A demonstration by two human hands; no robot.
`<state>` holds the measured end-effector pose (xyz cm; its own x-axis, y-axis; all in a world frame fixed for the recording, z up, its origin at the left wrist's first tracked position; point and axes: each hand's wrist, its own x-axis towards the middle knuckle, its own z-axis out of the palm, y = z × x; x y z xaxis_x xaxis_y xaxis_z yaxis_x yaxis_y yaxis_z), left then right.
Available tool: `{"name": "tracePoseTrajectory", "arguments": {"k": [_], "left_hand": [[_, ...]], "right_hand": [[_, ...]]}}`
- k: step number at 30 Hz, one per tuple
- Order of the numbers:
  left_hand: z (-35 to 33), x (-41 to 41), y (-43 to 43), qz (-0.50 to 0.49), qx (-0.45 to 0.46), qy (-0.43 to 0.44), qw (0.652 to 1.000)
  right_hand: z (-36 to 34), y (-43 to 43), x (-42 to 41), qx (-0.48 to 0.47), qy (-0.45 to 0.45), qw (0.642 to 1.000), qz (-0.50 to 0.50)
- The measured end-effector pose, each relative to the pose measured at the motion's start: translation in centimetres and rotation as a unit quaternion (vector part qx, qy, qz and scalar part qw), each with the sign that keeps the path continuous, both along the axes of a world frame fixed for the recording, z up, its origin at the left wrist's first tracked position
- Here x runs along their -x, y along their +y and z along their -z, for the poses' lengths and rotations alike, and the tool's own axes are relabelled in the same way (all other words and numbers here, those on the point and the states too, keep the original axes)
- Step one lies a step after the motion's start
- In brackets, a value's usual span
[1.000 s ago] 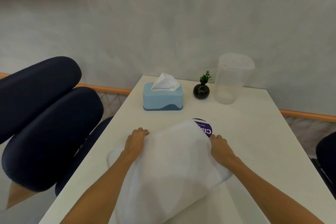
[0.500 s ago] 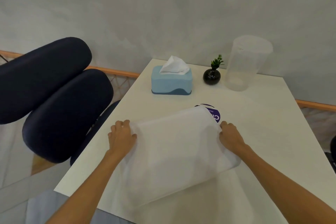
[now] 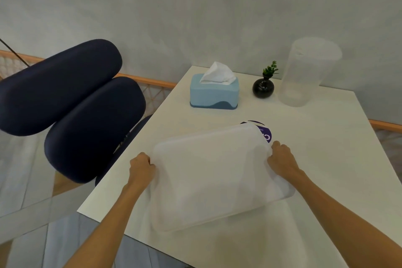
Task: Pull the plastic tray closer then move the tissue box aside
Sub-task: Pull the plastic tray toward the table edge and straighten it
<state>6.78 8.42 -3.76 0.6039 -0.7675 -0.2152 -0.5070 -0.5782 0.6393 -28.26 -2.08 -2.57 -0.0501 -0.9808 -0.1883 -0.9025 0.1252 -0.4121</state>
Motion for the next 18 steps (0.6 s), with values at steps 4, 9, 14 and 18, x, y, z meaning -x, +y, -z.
{"name": "tracePoseTrajectory", "arguments": {"k": [4, 9, 14, 18], "left_hand": [[-0.3, -0.8, -2.3, 0.035, 0.018, -0.030, 0.999], [-0.7, -2.8, -6.6, 0.094, 0.033, -0.052, 0.994], [-0.9, -5.2, -11.7, 0.160, 0.029, -0.074, 0.984], [-0.9, -7.3, -15.3, 0.209, 0.016, -0.083, 0.974]], "right_hand": [[-0.3, 0.0, -0.1, -0.010, -0.011, 1.000, 0.025], [-0.5, -0.4, -0.9, -0.029, -0.028, 0.997, 0.068], [-0.4, -1.2, -3.2, -0.029, -0.040, 0.990, 0.131], [-0.2, -1.4, -5.5, -0.034, -0.036, 0.982, 0.182]]}}
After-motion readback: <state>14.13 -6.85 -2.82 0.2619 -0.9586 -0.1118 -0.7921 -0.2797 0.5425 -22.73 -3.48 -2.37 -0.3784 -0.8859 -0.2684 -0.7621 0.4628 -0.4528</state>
